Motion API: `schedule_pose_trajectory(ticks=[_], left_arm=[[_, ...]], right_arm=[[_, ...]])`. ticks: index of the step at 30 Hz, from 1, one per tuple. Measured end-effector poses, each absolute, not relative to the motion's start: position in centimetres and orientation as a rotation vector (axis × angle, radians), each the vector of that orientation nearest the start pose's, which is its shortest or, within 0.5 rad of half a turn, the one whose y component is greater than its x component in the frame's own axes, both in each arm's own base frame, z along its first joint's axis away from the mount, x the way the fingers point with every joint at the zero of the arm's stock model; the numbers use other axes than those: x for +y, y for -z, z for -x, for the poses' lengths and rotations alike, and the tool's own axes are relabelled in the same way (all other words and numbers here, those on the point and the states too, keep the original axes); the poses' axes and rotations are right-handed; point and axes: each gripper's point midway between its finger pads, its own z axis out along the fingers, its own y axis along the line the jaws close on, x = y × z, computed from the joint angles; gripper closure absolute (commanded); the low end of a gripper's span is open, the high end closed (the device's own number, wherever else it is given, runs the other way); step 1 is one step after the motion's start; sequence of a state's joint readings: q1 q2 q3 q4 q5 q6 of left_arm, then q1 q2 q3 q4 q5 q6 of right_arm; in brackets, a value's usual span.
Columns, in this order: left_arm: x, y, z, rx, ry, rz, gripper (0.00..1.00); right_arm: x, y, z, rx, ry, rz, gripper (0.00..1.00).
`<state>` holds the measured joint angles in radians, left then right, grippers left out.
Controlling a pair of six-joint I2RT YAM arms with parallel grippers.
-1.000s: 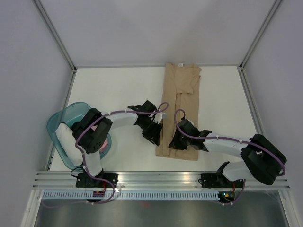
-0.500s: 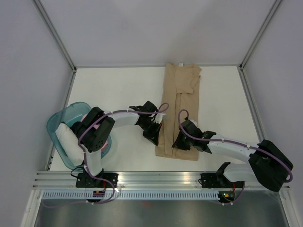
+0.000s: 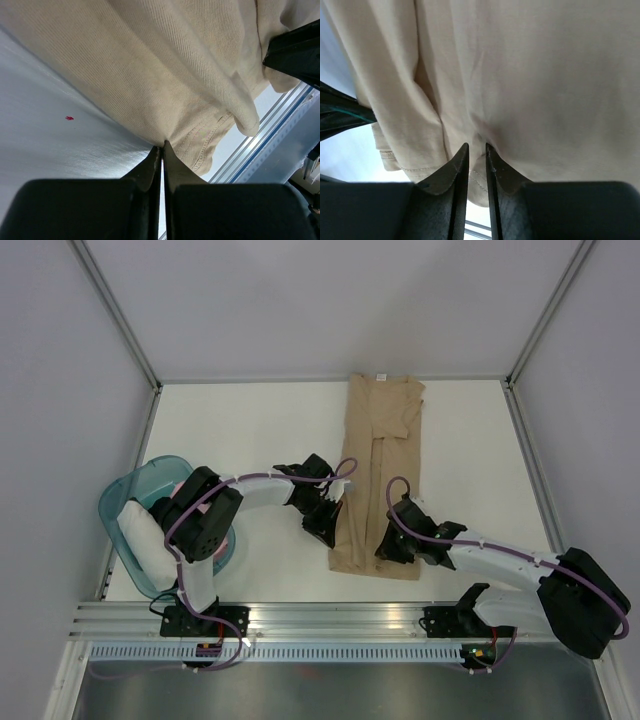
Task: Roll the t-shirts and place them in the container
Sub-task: Fold the tshirt
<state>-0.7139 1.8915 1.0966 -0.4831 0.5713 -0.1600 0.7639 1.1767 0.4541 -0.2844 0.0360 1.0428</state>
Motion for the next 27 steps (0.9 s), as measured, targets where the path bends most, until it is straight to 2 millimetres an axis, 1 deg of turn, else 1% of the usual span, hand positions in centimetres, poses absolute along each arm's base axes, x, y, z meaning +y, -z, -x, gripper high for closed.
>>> schedule_pose_trajectory(ticks=[2,4,7,9,11,15,20,24,26,27], left_arm=[[-29.9,-1.1,-19.2,2.817,0.974,-0.934,0.98],[-29.9,-1.1,-19.2,2.816,0.974,-0.935,0.98],[-29.9,-1.1,-19.2,2.815,0.974,-0.935,0.98],[-29.9,-1.1,-19.2,2.815,0.975,-0.935,0.98],[-29.9,-1.1,-19.2,2.815,0.975,-0.935,0.98],[-29.9,-1.1,-19.2,2.815,0.975,-0.935,0.98],[-29.9,-1.1,-19.2,2.815,0.975,-0.935,0.98],[-29.9,-1.1,-19.2,2.815,0.975,-0.935,0.98],[-29.9,-1.1,-19.2,2.815,0.975,-0.935,0.98],[-29.9,-1.1,-19.2,2.815,0.975,-0.935,0.98]], right_arm=[[19.7,-1.8,-16.7,2.676,-0.563,-0.376,0.74],[19.7,-2.3,-17.2,2.663,-0.548,-0.345,0.74],[20.8,-4.2,-18.8,2.604,-0.585,-0.288,0.69],[21.6,-5.1,-19.7,2.569,-0.613,-0.261,0.64],[22.2,-5.5,-20.5,2.546,-0.619,-0.245,0.63],[22.7,-4.6,-21.7,2.564,-0.559,-0.226,0.64],[22.6,-2.9,-22.5,2.597,-0.463,-0.217,0.67],[22.4,-2.3,-22.8,2.602,-0.441,-0.212,0.86],[22.5,-2.2,-22.9,2.601,-0.439,-0.209,0.90],[22.5,-2.2,-22.9,2.600,-0.441,-0.210,0.96]])
